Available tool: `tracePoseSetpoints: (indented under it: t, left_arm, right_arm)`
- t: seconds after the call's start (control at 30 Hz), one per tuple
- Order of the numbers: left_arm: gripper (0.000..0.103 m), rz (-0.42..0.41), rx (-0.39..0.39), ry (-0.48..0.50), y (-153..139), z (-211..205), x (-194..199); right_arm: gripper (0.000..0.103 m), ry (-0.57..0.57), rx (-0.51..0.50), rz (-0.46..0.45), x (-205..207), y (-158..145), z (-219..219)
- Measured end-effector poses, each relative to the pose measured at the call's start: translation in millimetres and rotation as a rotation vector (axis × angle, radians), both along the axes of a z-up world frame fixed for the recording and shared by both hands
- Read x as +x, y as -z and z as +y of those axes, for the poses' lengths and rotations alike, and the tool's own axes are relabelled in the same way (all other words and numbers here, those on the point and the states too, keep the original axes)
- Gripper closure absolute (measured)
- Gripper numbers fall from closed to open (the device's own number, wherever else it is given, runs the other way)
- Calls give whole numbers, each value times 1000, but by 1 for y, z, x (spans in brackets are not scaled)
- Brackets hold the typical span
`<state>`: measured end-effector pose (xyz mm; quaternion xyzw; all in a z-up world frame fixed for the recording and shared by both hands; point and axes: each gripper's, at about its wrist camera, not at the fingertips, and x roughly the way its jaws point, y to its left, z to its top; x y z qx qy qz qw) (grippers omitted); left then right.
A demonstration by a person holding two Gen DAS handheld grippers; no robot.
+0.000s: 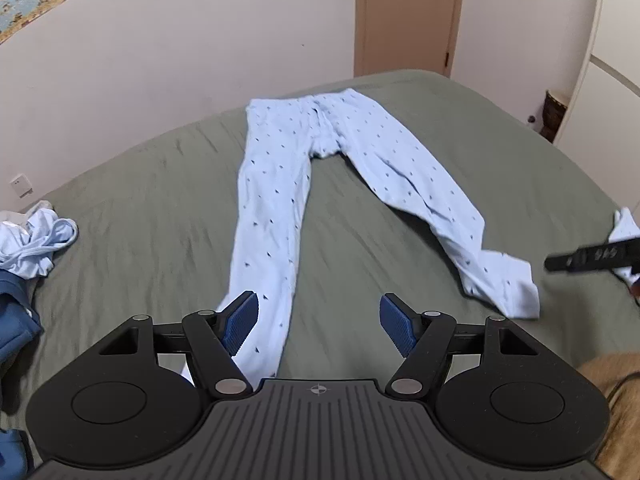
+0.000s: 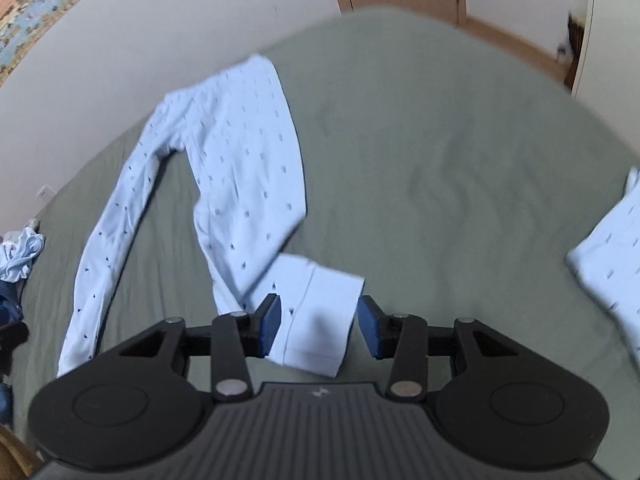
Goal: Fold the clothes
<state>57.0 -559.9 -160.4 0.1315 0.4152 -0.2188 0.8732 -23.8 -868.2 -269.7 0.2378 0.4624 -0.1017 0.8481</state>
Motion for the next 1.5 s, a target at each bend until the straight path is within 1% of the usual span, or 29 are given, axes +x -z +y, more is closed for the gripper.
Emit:
tracePoseSetpoints:
  t: [0.13,0.27,0.43,0.5,0.63,0.77,0.8,0.83,0.9,0.93,1.0,1.1,1.2,1.27,1.33,1.4,1.5]
  left_arm:
    - [36,0,-4,19,-6,-3,-5]
    - [36,6,-1,36,-4,-8,-8]
    - [36,15,2,51,0,-13,-11]
    - [36,18,4,55,1,-14,-12]
    - [36,21,4,55,1,-14,-13]
    - [36,21,2,51,1,-15,-13]
    - [36,22,1,50,0,-15,-13]
    - [36,22,1,50,0,-15,-13]
    - [36,24,2,54,1,-15,-15]
    - [36,25,2,53,1,-15,-15]
    - [36,26,1,51,0,-14,-15]
    - [36,27,-1,48,-1,-12,-15]
    - [36,25,-12,51,-1,-13,-16]
    - [36,27,-15,58,0,-14,-18]
    - [36,31,-15,68,1,-15,-20]
    - [36,35,-15,75,3,-15,-21]
    - [36,39,-16,73,4,-12,-21]
  right_arm:
    - [57,2,32,58,11,21,-6]
    - [57,-17,23,79,15,27,-7]
    - [57,-7,103,104,21,49,-24]
    - [57,-1,139,101,24,57,-31]
    - [57,19,215,58,30,65,-39]
    - [59,1,230,39,32,66,-35]
    - [64,6,237,36,32,67,-36]
    - [79,10,245,31,32,68,-38]
    - [92,20,280,12,31,70,-42]
    - [93,26,305,-2,30,70,-43]
    - [93,34,305,-20,27,65,-41]
    - [94,76,292,-64,13,44,-44]
    - [94,139,267,-62,-16,20,-49]
    - [94,178,245,-46,-36,17,-48]
    - [94,232,239,-23,-58,20,-47]
    - [94,262,255,-12,-70,25,-45]
    - [93,269,330,20,-83,37,-40]
